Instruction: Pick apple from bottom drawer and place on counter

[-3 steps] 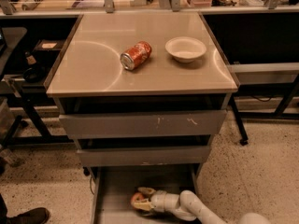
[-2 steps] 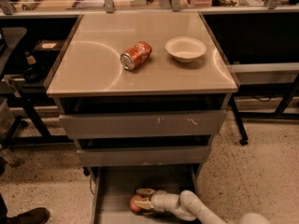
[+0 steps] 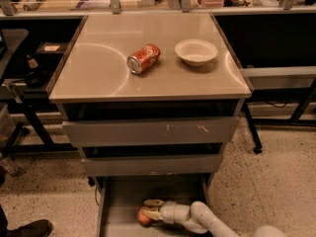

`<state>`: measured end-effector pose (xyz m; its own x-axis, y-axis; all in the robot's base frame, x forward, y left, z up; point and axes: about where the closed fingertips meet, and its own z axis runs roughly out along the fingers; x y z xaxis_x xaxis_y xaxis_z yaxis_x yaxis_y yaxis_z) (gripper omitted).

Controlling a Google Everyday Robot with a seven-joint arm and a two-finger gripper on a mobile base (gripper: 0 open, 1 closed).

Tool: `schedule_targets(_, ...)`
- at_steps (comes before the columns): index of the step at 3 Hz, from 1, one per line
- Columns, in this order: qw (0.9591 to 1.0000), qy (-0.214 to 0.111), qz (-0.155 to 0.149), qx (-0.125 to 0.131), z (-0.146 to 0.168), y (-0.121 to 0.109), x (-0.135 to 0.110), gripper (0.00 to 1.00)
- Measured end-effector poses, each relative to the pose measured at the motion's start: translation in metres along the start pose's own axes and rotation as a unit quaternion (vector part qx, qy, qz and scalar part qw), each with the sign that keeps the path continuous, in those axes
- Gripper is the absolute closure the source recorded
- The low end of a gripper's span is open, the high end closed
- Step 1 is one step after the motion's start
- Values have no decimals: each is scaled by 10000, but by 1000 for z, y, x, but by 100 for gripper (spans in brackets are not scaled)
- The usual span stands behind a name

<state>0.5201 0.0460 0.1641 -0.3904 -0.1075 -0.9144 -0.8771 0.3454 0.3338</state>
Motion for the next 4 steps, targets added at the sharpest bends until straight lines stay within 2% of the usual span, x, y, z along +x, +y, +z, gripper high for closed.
schedule_targets(2,10000,-51,42,3,1,2,-3,100)
schedule_targets(3,9998,-196,33,18,3,3,-20,100)
schedule_targets(4,9991,-414,-47,25,3,6,-50,100)
